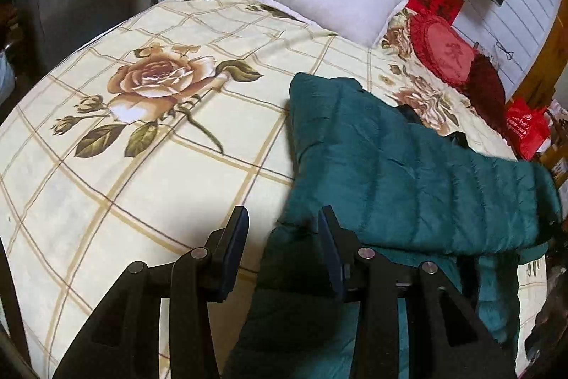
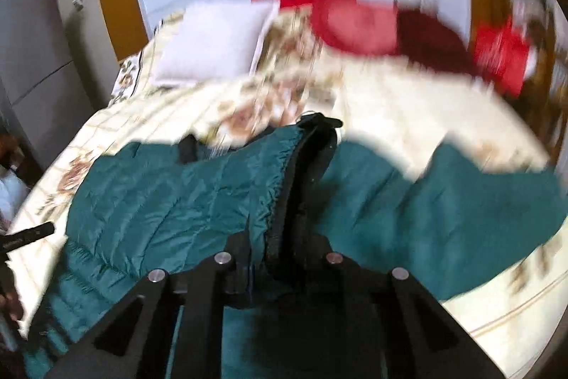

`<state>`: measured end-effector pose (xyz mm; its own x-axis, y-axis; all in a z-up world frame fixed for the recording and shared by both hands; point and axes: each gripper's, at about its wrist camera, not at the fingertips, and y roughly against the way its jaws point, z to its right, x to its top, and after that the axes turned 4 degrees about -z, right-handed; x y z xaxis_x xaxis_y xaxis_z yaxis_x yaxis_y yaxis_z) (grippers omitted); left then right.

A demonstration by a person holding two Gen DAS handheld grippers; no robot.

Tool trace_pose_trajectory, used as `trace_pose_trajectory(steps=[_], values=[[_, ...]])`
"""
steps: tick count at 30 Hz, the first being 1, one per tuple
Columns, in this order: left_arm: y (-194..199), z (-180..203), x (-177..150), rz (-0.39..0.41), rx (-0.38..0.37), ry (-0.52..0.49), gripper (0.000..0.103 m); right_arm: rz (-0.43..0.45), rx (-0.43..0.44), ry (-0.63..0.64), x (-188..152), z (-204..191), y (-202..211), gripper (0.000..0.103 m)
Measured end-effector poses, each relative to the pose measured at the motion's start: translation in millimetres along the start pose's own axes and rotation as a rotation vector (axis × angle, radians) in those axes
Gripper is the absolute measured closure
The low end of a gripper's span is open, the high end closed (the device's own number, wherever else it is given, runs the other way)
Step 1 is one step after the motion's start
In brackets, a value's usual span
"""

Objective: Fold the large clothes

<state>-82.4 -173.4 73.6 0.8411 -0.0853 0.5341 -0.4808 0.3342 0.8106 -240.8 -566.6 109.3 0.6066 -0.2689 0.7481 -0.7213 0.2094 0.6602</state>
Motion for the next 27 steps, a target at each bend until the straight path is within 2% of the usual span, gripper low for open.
trace_pose_trajectory(steps=[1,3,5,7,8,9,12,14,17,22,24,27], values=[[-1.4,2.1,-0.4,0.0,-0.001,-0.006,0.053,0.006,-0.032,0.005,2.7,2.5,-1.3,0.085],[-6.8,9.5,-1.2,-0.014,-0.004,-0.024,0.053,-0.042,-0.07,0.009,2.7,3.8,-19.0,0.085],[-10.0,17.4,-1.2,-0.028,-0.016,-0.033,0.053,-0.139,-0.146,0.037,-6.7,2.9,-53.7,0.085],[-9.0,24.8,0.3,-0.023,-0.023,-0.04,0.053,-0.22,-0.158,0.022,-16.3,9.4,-76.8,0.084],[-8.3,30.1,2.2,-0.018,-0.026,-0.053,0.053,-0.246,-0.136,-0.004,-19.2,14.4,-81.8,0.083],[-7.8,33.9,3.5,-0.015,-0.027,-0.063,0.053,-0.25,-0.124,-0.023,-19.7,17.3,-80.6,0.077],[-8.8,49.0,11.2,0.004,-0.025,-0.097,0.053,-0.229,-0.095,-0.107,-15.4,28.7,-62.5,0.047],[-13.3,59.1,16.6,0.009,-0.026,-0.107,0.053,-0.168,-0.076,-0.142,-8.9,32.1,-42.2,0.046],[-27.8,77.0,23.5,0.002,-0.021,-0.123,0.053,-0.134,-0.014,-0.119,-2.3,22.5,-27.8,0.045],[-54.8,99.9,23.0,-0.022,0.042,-0.196,0.053,-0.213,0.113,-0.035,0.6,-14.9,-62.1,0.045],[-62.0,102.0,18.7,-0.022,0.06,-0.207,0.053,-0.23,0.075,-0.013,-5.2,-21.8,-78.2,0.045],[-66.0,97.3,14.1,-0.005,0.026,-0.192,0.052,-0.235,0.023,0.007,-15.1,-19.0,-102.3,0.045]])
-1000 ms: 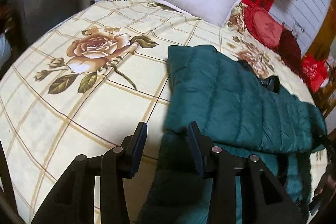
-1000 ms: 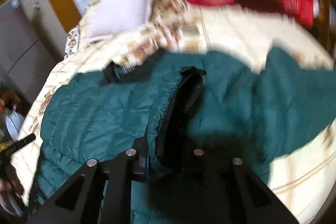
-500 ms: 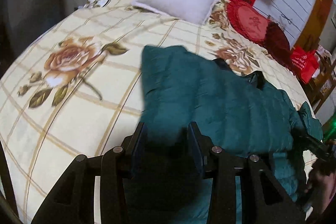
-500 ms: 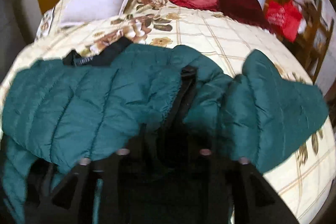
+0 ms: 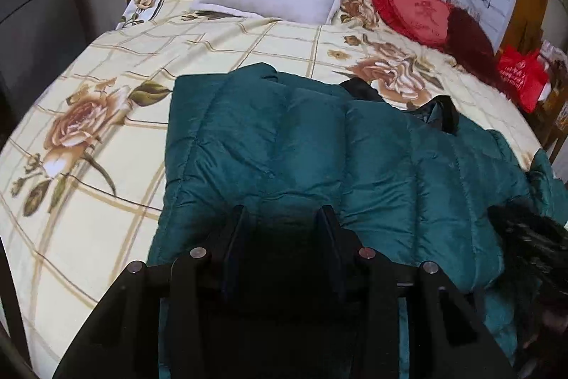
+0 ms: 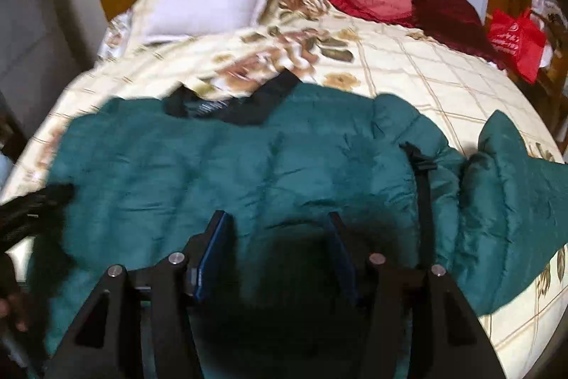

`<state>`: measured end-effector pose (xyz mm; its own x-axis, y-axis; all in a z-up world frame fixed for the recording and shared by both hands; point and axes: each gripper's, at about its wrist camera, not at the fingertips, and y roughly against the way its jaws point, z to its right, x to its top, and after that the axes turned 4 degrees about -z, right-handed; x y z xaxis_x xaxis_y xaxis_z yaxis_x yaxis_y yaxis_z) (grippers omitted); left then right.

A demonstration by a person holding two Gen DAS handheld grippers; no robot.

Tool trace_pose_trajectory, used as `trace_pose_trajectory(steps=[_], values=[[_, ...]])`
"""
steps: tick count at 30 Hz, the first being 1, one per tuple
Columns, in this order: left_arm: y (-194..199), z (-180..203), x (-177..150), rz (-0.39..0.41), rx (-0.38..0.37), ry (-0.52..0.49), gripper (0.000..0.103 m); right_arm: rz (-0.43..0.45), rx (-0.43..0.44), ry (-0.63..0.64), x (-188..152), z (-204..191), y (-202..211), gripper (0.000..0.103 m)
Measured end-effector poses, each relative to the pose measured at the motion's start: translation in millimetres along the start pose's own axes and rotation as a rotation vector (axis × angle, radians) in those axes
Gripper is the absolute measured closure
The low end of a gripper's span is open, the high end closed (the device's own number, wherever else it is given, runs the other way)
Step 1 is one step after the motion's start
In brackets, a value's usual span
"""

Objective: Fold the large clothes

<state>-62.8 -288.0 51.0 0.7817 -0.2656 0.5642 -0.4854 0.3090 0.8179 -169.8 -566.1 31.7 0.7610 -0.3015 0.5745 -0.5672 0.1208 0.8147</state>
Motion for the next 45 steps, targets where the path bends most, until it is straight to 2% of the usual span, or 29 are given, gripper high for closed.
trace_pose_trajectory(steps=[3,6,9,12,16,22,26,31,33,36,40,45], values=[[-4.2,-2.0,-1.6,-0.001,-0.012,0.008,0.052,-0.004,0.004,0.01,-1.3,2.4,-7.2,0.044],[-5.6,2.3,-2.6,-0.005,0.015,-0.01,0.052,-0.025,-0.016,0.036,-0.1,-1.2,-0.8,0.044],[-5.5,4.7,-3.9,-0.003,0.025,-0.025,0.052,-0.014,0.015,0.039,-5.1,-1.9,22.6,0.044],[-5.2,2.1,-6.3,0.011,0.009,-0.024,0.051,0.002,0.008,0.073,-14.9,-2.2,38.4,0.037],[-5.3,0.4,-7.2,0.018,-0.002,-0.012,0.051,-0.041,0.003,0.098,-29.1,-0.7,31.7,0.037],[3.0,1.5,-4.3,-0.001,0.028,0.029,0.051,-0.05,0.002,0.118,-38.0,-0.4,25.0,0.036],[23.3,3.5,-4.9,0.053,0.002,0.084,0.051,-0.047,0.038,0.094,-35.4,4.3,39.4,0.036],[35.3,16.4,-3.7,0.081,-0.033,0.064,0.051,-0.006,0.023,0.087,-31.6,4.2,51.0,0.036],[32.5,21.5,-5.0,0.065,-0.047,0.054,0.051,-0.022,0.006,0.093,-33.1,4.1,44.7,0.035],[14.4,28.7,-11.8,-0.016,-0.048,0.039,0.051,-0.063,-0.002,0.091,-37.8,5.4,29.7,0.035],[12.0,35.5,-17.5,-0.003,-0.007,0.001,0.051,-0.053,0.001,0.089,-38.0,3.3,40.6,0.035],[26.2,37.4,-21.2,-0.02,-0.02,0.003,0.051,-0.025,0.011,0.058,-39.6,6.0,63.8,0.034]])
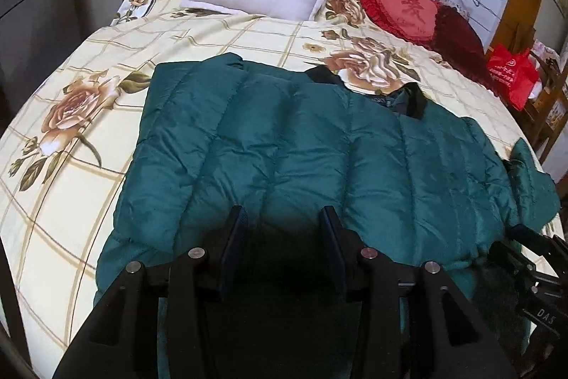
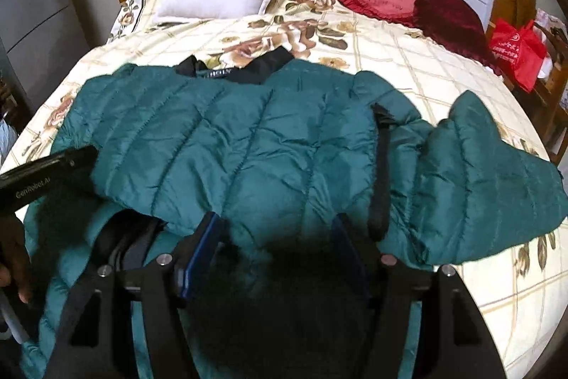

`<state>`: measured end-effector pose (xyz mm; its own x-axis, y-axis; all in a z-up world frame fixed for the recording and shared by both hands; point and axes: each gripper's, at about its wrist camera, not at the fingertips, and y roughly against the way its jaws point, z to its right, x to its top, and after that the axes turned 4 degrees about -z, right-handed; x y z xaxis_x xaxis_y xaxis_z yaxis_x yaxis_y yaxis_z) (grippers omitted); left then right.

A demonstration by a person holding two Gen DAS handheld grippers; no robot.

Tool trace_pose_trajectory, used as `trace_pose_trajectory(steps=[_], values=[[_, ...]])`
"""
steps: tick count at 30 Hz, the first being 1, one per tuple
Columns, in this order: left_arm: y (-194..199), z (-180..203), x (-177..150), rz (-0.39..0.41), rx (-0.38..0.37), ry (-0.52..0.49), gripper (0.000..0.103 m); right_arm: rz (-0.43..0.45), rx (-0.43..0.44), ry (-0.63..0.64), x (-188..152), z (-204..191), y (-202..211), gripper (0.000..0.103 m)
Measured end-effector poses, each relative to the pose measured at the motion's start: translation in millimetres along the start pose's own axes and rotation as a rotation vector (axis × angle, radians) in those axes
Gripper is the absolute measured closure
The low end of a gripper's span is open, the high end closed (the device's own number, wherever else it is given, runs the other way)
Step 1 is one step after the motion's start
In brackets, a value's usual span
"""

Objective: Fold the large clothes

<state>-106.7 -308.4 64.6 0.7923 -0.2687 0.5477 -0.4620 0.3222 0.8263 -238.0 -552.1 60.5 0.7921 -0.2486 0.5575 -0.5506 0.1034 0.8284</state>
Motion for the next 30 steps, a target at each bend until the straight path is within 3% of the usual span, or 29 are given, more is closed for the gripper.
trace_pose_trajectory(steps=[7,16,30], values=[[25.0,2.8,-20.0,0.001,-0.006,-0.039,0.051,0.054,0.013,-0.042,-19.2,1.4,36.0,0.025],[49.3,21.8,-45.4,0.032,-0.002,-0.1,0.051,0.127,0.007,-0.087,-43.3,9.6,64.8,0.023],[46.0,58.9,-68.3,0.036,0.041,-0.174,0.051,0.103,-0.008,-0.081,-48.5,16.7,44.1,0.022]])
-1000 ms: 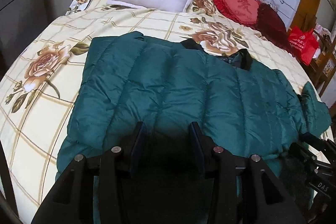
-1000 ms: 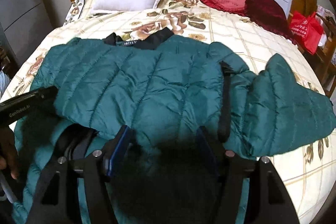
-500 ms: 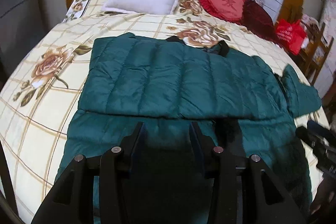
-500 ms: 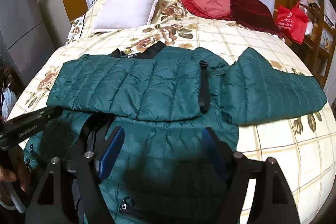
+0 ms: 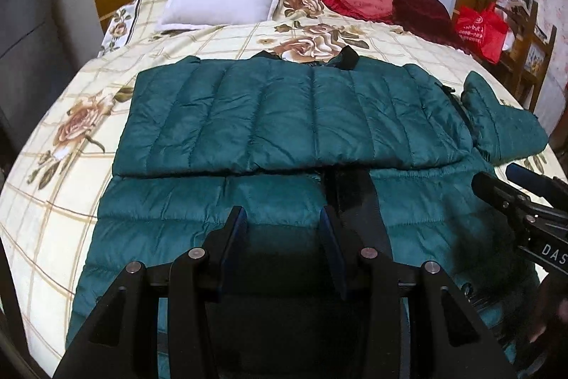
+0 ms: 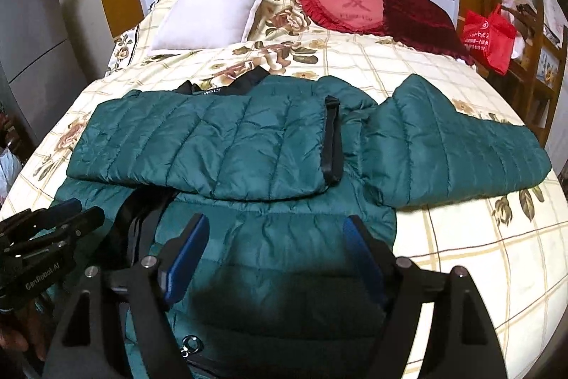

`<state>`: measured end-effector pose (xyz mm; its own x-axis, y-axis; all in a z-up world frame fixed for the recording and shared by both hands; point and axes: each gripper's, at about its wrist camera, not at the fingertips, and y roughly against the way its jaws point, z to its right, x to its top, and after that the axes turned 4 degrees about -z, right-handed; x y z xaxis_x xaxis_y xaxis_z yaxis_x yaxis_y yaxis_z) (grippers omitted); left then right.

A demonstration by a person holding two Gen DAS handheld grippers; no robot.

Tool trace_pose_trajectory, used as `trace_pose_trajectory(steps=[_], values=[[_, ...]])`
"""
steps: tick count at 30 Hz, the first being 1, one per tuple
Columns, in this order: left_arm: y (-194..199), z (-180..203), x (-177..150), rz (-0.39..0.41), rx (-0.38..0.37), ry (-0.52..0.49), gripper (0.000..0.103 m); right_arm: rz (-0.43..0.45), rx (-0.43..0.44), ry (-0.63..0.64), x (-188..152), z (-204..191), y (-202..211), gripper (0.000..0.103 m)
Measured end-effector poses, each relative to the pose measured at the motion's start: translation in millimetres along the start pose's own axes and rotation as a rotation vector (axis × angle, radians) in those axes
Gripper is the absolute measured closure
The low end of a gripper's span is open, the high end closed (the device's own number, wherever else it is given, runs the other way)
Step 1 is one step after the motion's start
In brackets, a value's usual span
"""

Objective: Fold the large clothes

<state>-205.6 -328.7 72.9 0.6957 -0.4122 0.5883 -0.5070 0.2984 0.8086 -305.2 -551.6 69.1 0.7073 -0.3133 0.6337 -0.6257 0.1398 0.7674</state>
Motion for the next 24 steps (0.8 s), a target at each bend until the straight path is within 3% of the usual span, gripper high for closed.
trace_pose_trajectory(steps=[13,24], values=[[4.3,-7.2,-3.7,0.014,0.01,0.031,0.051,-0.023,-0.003,0.006,-5.7,3.5,-9.1,0.022],[12.9,-11.9,-4.7,0.032,-0.004,0.038,0.051,0.003,0.029,0.003,-8.1,-14.4,6.6,0.018]])
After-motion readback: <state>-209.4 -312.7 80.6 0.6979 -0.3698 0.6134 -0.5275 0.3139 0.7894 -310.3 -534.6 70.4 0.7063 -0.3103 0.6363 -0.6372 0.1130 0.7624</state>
